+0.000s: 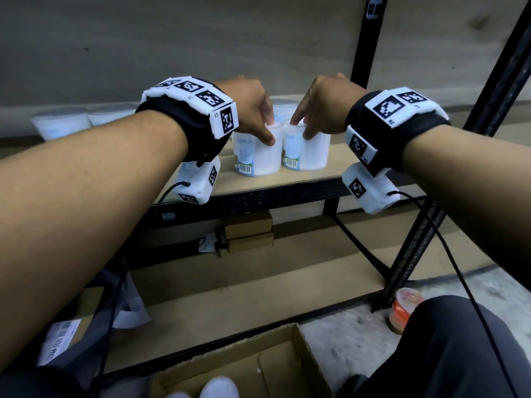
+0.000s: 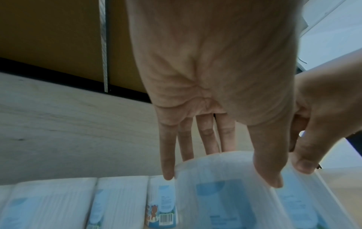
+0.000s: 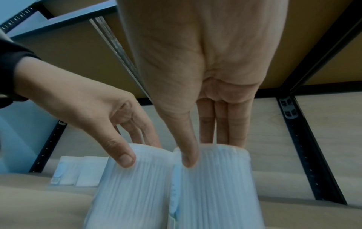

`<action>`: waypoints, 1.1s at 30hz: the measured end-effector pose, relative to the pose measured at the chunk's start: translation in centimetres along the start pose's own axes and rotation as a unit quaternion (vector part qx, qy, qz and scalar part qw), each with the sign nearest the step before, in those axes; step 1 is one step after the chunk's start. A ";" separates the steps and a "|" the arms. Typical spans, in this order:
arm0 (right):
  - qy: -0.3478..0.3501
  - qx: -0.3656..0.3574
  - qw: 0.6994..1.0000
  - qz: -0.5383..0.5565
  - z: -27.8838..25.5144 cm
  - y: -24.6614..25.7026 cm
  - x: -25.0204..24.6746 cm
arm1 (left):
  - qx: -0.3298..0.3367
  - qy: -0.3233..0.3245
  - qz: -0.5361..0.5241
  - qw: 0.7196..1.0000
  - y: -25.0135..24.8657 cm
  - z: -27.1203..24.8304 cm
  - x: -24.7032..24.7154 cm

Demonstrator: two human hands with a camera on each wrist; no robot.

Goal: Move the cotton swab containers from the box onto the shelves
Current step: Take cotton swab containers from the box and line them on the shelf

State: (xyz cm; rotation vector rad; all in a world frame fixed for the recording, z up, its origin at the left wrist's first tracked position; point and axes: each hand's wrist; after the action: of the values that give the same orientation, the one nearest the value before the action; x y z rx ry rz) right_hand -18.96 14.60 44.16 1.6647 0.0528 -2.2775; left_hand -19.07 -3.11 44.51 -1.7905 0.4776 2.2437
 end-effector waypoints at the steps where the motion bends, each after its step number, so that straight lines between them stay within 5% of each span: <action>1: 0.000 0.000 1.000 0.001 0.2 -0.1 0.1 | -0.003 0.001 -0.001 1.000 0.1 0.2 0.1; 33: 0.014 -0.007 0.999 0.041 6.5 -2.8 2.8 | -0.027 -0.045 -0.012 0.999 3.0 6.7 2.9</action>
State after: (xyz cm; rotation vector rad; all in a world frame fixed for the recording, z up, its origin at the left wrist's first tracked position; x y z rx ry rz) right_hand -26.47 15.21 43.17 1.6600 0.0074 -2.1891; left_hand -26.84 -3.28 43.34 -1.7022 0.3791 2.3293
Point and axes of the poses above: each hand's wrist, its own z-axis towards the middle knuckle, its own x-axis out of the palm, y = z × x, and after that the axes turned 6 degrees about z, right-handed
